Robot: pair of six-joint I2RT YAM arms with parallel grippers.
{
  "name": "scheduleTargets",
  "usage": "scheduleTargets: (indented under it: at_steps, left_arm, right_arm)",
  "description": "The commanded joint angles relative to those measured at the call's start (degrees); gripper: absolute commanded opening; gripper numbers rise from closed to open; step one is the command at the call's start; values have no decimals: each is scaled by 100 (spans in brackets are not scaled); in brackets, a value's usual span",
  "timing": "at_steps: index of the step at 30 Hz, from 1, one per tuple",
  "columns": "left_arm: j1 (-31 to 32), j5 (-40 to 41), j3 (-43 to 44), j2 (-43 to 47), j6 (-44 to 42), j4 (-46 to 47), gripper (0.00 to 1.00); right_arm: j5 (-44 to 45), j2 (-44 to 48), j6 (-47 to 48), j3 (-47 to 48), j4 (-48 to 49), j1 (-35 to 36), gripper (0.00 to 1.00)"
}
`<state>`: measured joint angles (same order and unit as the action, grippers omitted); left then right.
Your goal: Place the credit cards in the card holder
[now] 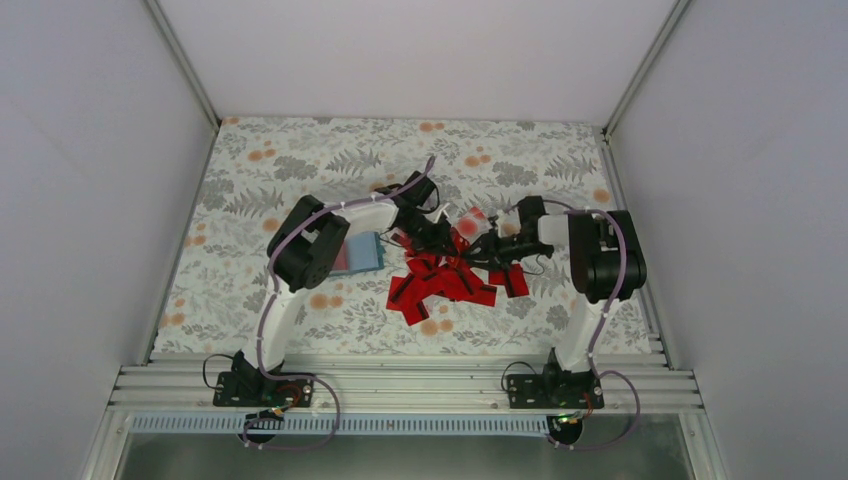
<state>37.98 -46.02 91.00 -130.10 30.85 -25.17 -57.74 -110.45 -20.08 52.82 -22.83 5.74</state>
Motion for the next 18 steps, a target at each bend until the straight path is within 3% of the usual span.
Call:
scheduleTargets:
  at_steps: [1, 18]
  left_arm:
    - [-29, 268, 228, 327, -26, -259, 2]
    - [-544, 848, -593, 1969, -305, -585, 3]
  right_arm:
    - [961, 159, -127, 192, -131, 73, 30]
    - [640, 1114, -495, 604, -299, 178, 33]
